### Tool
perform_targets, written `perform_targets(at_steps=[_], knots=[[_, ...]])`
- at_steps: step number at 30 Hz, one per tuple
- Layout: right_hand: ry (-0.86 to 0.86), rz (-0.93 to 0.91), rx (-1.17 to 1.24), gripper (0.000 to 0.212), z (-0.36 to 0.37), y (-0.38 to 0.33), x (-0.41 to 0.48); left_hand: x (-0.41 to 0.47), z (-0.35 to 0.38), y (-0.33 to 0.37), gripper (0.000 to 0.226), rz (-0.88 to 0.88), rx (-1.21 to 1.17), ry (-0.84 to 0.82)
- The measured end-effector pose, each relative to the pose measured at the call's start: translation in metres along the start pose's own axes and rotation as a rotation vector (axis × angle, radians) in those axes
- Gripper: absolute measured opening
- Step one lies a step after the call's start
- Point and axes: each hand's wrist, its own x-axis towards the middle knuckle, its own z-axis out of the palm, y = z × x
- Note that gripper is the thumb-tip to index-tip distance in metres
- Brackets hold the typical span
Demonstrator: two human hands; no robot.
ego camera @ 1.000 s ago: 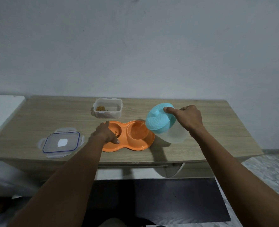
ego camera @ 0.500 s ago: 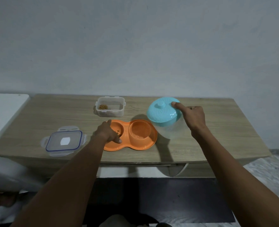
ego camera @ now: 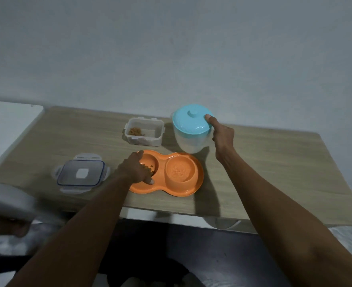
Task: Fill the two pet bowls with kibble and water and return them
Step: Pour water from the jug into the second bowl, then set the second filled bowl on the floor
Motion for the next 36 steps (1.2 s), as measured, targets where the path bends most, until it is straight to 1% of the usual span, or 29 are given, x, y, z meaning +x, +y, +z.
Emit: perform_targets(at_steps=[3, 6, 8, 9, 11, 12, 14, 15, 17, 18, 20, 21, 22, 23, 24, 25, 26, 28, 31, 34, 36], knots=[[-0.038, 0.025, -0.018, 0.041, 0.01, 0.004, 0.019, 0.001, -0.001, 0.0, 0.124, 0.008, 0.026, -0.019], [-0.073, 0.042, -0.018, 0.055, 0.011, 0.008, 0.033, 0.003, -0.001, 0.0, 0.124, 0.005, 0.056, -0.029], [-0.106, 0.052, -0.007, 0.049, 0.008, 0.01, 0.039, 0.004, -0.001, -0.001, 0.126, -0.004, 0.067, -0.028], [-0.119, 0.053, -0.016, 0.05, 0.007, 0.011, 0.042, 0.006, -0.001, -0.002, 0.127, -0.011, 0.076, -0.021], [-0.139, 0.028, -0.049, 0.07, 0.004, 0.013, 0.048, 0.006, -0.002, -0.003, 0.129, -0.03, 0.09, -0.011], [-0.13, 0.011, -0.078, 0.074, 0.004, 0.015, 0.049, 0.006, -0.002, -0.004, 0.13, -0.037, 0.086, -0.007], [-0.047, -0.007, -0.096, 0.058, 0.004, 0.024, 0.039, 0.006, -0.002, -0.006, 0.134, -0.03, 0.051, -0.006], [0.031, 0.003, -0.087, 0.052, 0.003, 0.031, 0.03, 0.006, -0.001, -0.007, 0.135, -0.015, 0.036, -0.01], [0.18, 0.046, -0.092, 0.047, -0.001, 0.055, 0.008, 0.005, 0.0, -0.011, 0.135, 0.025, 0.011, -0.019], [0.211, 0.058, -0.124, 0.044, -0.002, 0.072, -0.003, 0.003, 0.0, -0.014, 0.134, 0.043, -0.014, -0.013], [0.187, 0.067, -0.288, 0.039, -0.004, 0.095, -0.025, -0.003, 0.003, -0.021, 0.123, 0.052, -0.139, 0.058], [0.164, 0.056, -0.376, 0.037, -0.005, 0.103, -0.035, -0.006, 0.004, -0.023, 0.113, 0.046, -0.213, 0.129], [0.141, 0.038, -0.441, 0.036, -0.007, 0.11, -0.043, -0.009, 0.005, -0.024, 0.098, 0.031, -0.275, 0.214], [0.127, 0.027, -0.483, 0.036, -0.007, 0.114, -0.052, -0.012, 0.005, -0.025, 0.078, 0.026, -0.303, 0.292], [0.123, 0.02, -0.512, 0.037, -0.005, 0.121, -0.059, -0.017, 0.003, -0.025, 0.057, 0.024, -0.297, 0.335], [0.115, 0.021, -0.535, 0.04, -0.003, 0.123, -0.068, -0.02, 0.002, -0.026, 0.044, 0.024, -0.259, 0.345], [0.113, 0.03, -0.548, 0.042, -0.002, 0.124, -0.072, -0.022, 0.001, -0.026, 0.039, 0.016, -0.21, 0.329], [0.115, 0.072, -0.548, 0.044, 0.0, 0.121, -0.076, -0.024, -0.002, -0.027, 0.037, -0.021, -0.154, 0.291], [0.106, 0.161, -0.477, 0.041, 0.002, 0.115, -0.077, -0.024, -0.008, -0.028, 0.036, -0.054, -0.229, 0.271], [0.116, 0.221, -0.389, 0.05, 0.001, 0.114, -0.076, -0.026, -0.01, -0.027, 0.036, -0.066, -0.305, 0.275], [0.123, 0.233, -0.331, 0.053, -0.003, 0.113, -0.079, -0.028, -0.012, -0.025, 0.039, -0.062, -0.322, 0.298]])
